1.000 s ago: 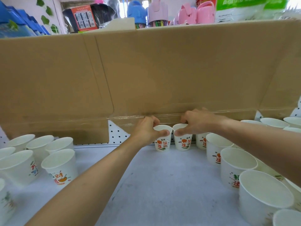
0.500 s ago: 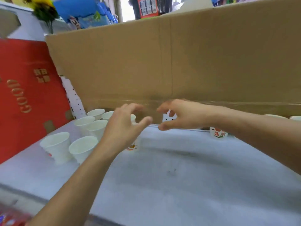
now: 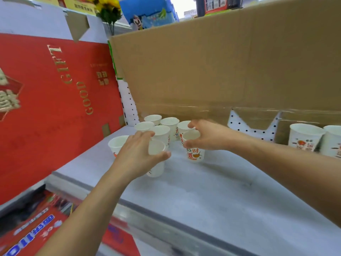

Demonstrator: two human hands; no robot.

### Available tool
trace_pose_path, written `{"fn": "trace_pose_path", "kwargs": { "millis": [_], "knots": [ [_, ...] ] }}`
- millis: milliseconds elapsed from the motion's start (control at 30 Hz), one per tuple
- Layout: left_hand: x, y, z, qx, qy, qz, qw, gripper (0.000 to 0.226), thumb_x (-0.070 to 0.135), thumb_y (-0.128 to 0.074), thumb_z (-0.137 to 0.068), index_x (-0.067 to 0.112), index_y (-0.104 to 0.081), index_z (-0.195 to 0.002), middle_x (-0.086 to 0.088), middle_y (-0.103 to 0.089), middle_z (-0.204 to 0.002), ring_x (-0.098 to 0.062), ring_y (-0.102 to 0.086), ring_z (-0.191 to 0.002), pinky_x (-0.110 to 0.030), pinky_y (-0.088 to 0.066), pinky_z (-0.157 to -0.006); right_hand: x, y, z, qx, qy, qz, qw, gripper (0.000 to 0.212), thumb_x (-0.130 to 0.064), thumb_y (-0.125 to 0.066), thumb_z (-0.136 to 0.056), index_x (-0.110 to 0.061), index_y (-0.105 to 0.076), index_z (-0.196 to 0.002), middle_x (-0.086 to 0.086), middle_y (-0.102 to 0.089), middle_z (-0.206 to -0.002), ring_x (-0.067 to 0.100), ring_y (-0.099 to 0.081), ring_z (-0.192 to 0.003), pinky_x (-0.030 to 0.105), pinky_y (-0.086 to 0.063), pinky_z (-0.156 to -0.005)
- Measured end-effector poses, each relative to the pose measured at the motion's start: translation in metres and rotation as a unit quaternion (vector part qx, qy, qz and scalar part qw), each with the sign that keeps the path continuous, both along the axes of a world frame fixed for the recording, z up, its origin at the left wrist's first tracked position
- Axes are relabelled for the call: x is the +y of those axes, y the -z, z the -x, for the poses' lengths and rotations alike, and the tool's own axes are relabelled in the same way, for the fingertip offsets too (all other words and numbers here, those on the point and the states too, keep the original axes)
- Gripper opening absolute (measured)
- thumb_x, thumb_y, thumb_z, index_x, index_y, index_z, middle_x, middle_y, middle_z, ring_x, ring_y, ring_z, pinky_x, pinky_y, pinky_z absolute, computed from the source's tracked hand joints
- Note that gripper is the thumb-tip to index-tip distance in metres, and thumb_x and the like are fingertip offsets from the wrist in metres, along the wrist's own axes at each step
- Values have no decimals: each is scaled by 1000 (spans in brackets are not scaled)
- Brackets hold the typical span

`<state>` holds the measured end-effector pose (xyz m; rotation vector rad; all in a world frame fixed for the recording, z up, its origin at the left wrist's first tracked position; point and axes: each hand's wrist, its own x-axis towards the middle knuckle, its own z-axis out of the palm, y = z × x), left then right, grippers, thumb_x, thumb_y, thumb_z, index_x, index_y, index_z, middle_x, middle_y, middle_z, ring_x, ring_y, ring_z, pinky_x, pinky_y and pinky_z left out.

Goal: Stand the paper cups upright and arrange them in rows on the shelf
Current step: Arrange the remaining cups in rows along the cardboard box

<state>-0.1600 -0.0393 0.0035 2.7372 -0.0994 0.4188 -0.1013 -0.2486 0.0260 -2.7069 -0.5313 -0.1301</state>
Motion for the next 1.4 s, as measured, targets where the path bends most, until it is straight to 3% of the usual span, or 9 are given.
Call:
{"fn": "trace_pose_path", "kwargs": {
  "millis": [133,300,533,700,900,1000,1133,1267,1400],
  "knots": [
    [-2,-2,-1,12,18,41,999,77,57,-70,-75,24,-44,-140,6,-50,-142,-14,-46,-127,-35,-41,-99,-4,-5,4,27,12,-2,1000,78,-50,-75,-73,-23,-43,-138,-3,-57,-128,17,-56,-106,31,-48,-82],
    [-40,-9,-2,8,83,102,991,70,58,-74,-71,27,-54,-131,8,-57,-132,-12,-53,-118,-32,-44,-97,-52,-37,31,50,29,24,998,70,-41,-75,-78,-19,-46,-138,-4,-57,-127,18,-57,-110,37,-50,-92],
    [-172,-20,-11,31,221,71,972,65,57,-72,-74,21,-59,-125,3,-62,-120,-16,-57,-106,-33,-49,-87,-181,-64,76,75,174,63,980,54,-36,-79,-75,-19,-56,-121,-11,-64,-93,8,-63,-80,22,-43,-60],
    [-258,-19,-18,40,284,22,958,53,61,-70,-72,23,-62,-109,4,-64,-105,-18,-59,-98,-33,-49,-76,-232,-47,96,125,242,88,958,63,-37,-79,-74,-22,-51,-129,-3,-65,-105,17,-64,-89,35,-55,-76],
    [-297,-16,-24,58,280,-9,958,70,63,-70,-72,17,-59,-123,0,-60,-124,-21,-56,-112,-37,-48,-92,-254,-33,98,118,263,101,952,68,-45,-79,-72,-22,-49,-129,-3,-62,-113,19,-60,-97,36,-50,-86],
    [-287,-17,-22,104,297,60,947,78,68,-72,-66,26,-54,-131,8,-55,-131,-15,-53,-119,-32,-44,-91,-260,-33,100,114,261,101,953,75,-53,-77,-69,-26,-46,-133,-4,-59,-120,19,-58,-104,37,-49,-91],
    [-267,-17,-34,178,330,195,907,32,50,-81,-70,43,-58,-92,23,-57,-106,4,-54,-100,-20,-43,-78,-269,-34,104,100,259,83,957,74,-57,-73,-71,-27,-46,-134,-4,-59,-123,18,-58,-104,37,-49,-92],
    [-271,-11,-41,211,336,215,892,57,38,-88,-64,30,-64,-115,13,-65,-113,-6,-60,-104,-27,-47,-91,-276,-30,101,97,262,68,958,69,-50,-75,-74,-24,-48,-132,-2,-61,-119,19,-59,-102,35,-50,-87],
    [-290,-8,-33,152,292,195,924,67,45,-85,-66,24,-59,-124,11,-62,-115,-6,-57,-99,-24,-42,-79,-284,-30,99,95,269,64,957,70,-48,-74,-75,-23,-46,-133,-2,-59,-123,20,-58,-104,36,-50,-88]
  ]
}}
